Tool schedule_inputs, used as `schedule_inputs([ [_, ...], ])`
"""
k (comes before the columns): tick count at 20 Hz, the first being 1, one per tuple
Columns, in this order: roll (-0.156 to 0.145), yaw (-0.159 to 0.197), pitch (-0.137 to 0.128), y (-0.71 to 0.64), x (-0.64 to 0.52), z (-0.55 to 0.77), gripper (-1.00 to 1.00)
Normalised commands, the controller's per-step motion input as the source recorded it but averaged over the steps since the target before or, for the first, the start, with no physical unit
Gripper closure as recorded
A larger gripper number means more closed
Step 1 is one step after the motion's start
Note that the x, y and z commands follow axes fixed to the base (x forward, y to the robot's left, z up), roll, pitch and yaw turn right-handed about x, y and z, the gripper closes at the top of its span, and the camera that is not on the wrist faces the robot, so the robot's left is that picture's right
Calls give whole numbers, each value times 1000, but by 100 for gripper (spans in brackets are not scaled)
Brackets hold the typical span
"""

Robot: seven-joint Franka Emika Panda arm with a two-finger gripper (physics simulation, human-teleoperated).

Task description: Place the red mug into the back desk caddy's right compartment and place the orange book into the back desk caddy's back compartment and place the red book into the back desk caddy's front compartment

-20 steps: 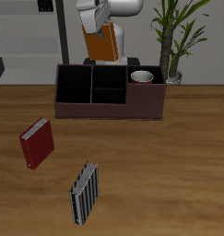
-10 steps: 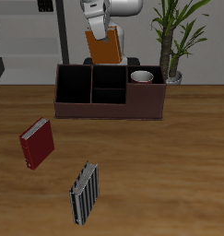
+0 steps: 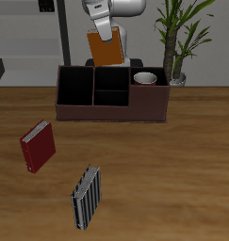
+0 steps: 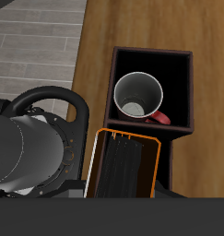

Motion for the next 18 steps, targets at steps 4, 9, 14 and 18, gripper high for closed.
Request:
schedule_inputs([
  [4, 2, 93, -8, -9, -67, -105, 100],
  [9, 6, 68, 1, -47, 0, -10, 100],
  [14, -32, 21, -52, -222, 46, 188, 100],
  [18, -10, -18, -24, -151, -4, 126, 100],
])
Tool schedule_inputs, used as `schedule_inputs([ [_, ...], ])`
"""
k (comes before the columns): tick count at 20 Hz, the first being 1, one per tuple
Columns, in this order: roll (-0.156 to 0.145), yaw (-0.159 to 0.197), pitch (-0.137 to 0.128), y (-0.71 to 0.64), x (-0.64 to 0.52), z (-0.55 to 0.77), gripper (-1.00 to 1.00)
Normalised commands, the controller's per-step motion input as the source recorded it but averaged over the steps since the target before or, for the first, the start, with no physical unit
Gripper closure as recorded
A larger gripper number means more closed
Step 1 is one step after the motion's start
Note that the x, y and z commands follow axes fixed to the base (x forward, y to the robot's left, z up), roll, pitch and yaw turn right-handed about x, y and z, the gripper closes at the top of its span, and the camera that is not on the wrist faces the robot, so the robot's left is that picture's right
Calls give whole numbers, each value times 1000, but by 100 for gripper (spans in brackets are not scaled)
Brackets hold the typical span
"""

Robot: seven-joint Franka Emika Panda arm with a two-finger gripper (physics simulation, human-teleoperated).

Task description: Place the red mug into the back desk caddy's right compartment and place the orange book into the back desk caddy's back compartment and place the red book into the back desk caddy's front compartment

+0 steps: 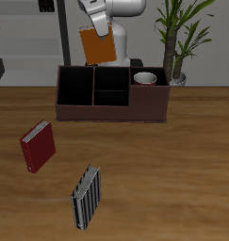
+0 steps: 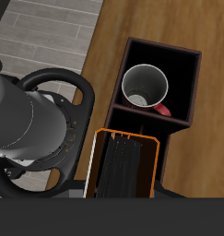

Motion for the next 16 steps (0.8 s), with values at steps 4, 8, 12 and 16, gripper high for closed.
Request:
schedule_inputs([
  [4, -50, -50, -49, -230, 55, 178, 100],
  [8, -74, -26, -59, -228, 124, 118, 100],
  [12, -15, 5, -24, -31, 31, 20, 100],
  [16, -32, -34, -2, -35, 40, 47, 100],
])
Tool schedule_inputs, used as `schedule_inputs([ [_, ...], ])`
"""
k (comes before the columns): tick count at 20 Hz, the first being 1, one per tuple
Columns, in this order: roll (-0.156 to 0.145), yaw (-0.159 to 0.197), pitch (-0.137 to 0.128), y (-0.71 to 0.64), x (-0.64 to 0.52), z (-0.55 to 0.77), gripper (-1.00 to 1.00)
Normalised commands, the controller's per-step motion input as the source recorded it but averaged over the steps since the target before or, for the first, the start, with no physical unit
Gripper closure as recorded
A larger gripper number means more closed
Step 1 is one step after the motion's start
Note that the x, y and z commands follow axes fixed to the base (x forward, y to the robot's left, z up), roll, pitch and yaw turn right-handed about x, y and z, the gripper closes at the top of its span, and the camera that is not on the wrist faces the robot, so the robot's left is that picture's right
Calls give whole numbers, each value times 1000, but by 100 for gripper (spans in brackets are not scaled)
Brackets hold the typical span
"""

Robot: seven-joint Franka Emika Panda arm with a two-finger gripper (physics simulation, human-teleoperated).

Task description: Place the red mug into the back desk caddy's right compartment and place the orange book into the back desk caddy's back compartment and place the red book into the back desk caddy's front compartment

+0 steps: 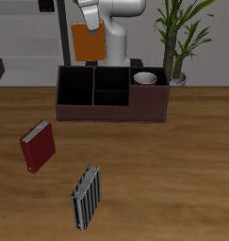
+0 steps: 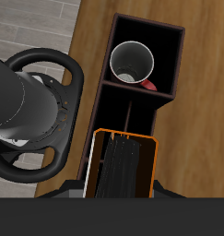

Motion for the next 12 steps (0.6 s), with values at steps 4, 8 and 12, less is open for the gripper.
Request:
schedule_inputs([
  [4, 10, -37, -35, 18, 57, 101, 100],
  [8, -20, -37, 5, -32, 108, -74, 100],
  [12, 36, 11, 10, 188, -15, -139, 100],
])
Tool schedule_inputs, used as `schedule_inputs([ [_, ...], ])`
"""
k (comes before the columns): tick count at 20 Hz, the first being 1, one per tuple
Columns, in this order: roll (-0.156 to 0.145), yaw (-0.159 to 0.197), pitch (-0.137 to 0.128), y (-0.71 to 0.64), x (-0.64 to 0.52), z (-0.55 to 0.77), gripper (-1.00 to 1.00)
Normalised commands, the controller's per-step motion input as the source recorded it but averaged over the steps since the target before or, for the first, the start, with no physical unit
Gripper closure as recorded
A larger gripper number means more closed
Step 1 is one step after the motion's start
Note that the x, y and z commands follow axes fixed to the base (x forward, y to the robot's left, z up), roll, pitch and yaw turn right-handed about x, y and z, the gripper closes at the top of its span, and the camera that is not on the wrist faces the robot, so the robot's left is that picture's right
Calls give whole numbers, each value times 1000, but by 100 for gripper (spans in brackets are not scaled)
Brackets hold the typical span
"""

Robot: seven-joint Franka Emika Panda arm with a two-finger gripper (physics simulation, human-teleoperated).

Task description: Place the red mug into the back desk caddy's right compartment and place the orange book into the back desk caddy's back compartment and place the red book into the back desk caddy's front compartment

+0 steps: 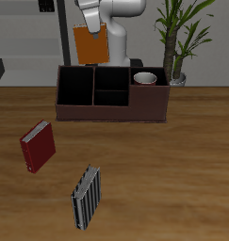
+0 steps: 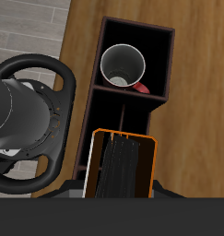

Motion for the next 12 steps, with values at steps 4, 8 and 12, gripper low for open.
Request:
schedule_inputs([
  [4, 36, 6, -11, 117, -25, -13, 100],
  [8, 47, 11, -2, 195, -33, -34, 100],
  [12, 28, 20, -4, 131, -22, -49, 100],
])
